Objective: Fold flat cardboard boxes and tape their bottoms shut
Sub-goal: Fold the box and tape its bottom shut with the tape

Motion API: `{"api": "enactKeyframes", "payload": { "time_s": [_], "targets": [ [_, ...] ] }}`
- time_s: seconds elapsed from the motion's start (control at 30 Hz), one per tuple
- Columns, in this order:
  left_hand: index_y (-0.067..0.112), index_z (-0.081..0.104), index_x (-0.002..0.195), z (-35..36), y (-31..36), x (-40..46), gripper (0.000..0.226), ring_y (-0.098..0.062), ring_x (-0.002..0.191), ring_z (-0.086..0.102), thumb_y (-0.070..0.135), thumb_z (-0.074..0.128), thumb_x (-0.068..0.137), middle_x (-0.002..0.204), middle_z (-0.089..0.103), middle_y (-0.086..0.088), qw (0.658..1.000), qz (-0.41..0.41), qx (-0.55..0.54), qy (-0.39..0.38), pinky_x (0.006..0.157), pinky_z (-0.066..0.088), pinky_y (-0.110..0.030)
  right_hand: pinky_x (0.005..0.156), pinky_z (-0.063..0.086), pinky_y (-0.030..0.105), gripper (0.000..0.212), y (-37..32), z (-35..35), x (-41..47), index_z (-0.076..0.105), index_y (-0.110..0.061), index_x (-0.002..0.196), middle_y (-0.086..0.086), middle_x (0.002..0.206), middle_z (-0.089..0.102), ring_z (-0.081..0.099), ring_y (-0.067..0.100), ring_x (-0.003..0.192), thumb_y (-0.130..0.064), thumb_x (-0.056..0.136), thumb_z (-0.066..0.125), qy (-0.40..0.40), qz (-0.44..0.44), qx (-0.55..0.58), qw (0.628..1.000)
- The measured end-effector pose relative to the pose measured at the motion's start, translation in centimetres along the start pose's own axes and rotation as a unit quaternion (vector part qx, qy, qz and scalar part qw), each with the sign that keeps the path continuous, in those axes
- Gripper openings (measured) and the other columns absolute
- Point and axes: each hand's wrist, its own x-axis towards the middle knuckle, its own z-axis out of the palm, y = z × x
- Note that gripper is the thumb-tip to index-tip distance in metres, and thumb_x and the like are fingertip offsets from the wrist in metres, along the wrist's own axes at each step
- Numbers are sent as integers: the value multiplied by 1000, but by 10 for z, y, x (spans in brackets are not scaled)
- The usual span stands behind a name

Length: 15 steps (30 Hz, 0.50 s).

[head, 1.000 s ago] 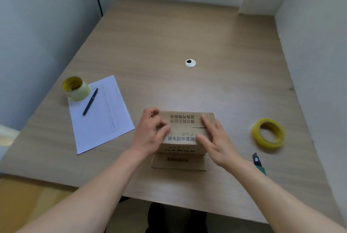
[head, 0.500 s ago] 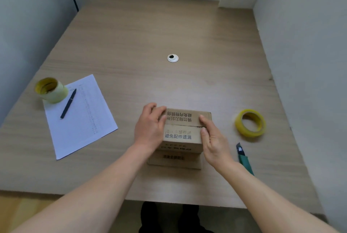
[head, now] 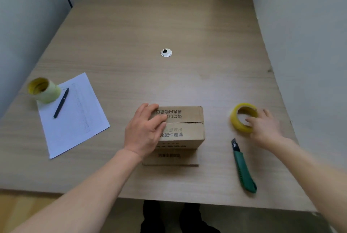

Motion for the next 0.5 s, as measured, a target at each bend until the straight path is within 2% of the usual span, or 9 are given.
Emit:
{"api": "enactKeyframes", "payload": {
  "time_s": [0.1,0.17,0.2,0.23,0.27,0.33,0.43,0.5],
  "targets": [
    [20,76,101,-1,1,2,38,-38,127,49,41,47,91,128,62,-8,1000,-7,-7,-3,98,48,-44,111,26,44,26,10,10,6,63,-39,112,4,150,29,13,29,146,-29,90,56,12,-31,-25,999],
    [20,77,101,0,1,2,38,-38,127,49,42,47,91,128,62,-8,1000,-11,-12,-1,99,47,-43,103,33,44,22,9,4,10,62,-27,112,6,142,40,24,31,141,-30,91,57,54,-67,33,996],
    [20,77,101,1,1,3,38,-38,127,49,42,48,91,128,62,-8,1000,-13,-12,-1,100,47,-42,95,38,45,20,6,-7,9,63,-18,106,9,129,51,37,33,132,-29,90,58,67,-87,129,986],
    [20,77,101,1,2,3,37,-38,127,49,42,49,91,129,61,-8,1000,-14,-12,-1,101,46,-42,87,41,45,18,-2,-22,6,62,-12,97,10,111,60,49,34,116,-28,90,57,61,-101,271,955],
    [21,77,101,1,2,3,34,-38,128,49,41,51,91,129,61,-9,1000,-15,-12,-2,102,45,-42,80,42,46,16,-12,-41,0,60,-11,90,9,93,65,56,34,99,-26,89,54,47,-113,415,902],
    [20,77,101,1,2,4,26,-40,128,48,36,59,89,130,60,-12,1000,-18,-14,-6,105,43,-45,70,43,42,13,-39,-77,-17,60,-12,82,7,73,68,59,30,77,-20,85,50,60,-164,582,794],
    [20,75,103,0,3,5,20,-39,132,44,30,67,87,133,57,-13,999,-33,-29,-15,108,39,-44,55,42,29,16,-85,-113,-44,61,-10,76,13,60,62,54,23,58,-14,76,45,63,-266,661,699],
    [19,74,103,-2,4,5,19,-37,134,41,28,70,87,135,55,-12,998,-52,-46,-15,110,35,-40,52,41,25,14,-115,-118,-59,58,-8,72,15,57,59,52,21,54,-10,73,44,25,-312,661,682]
  ]
}}
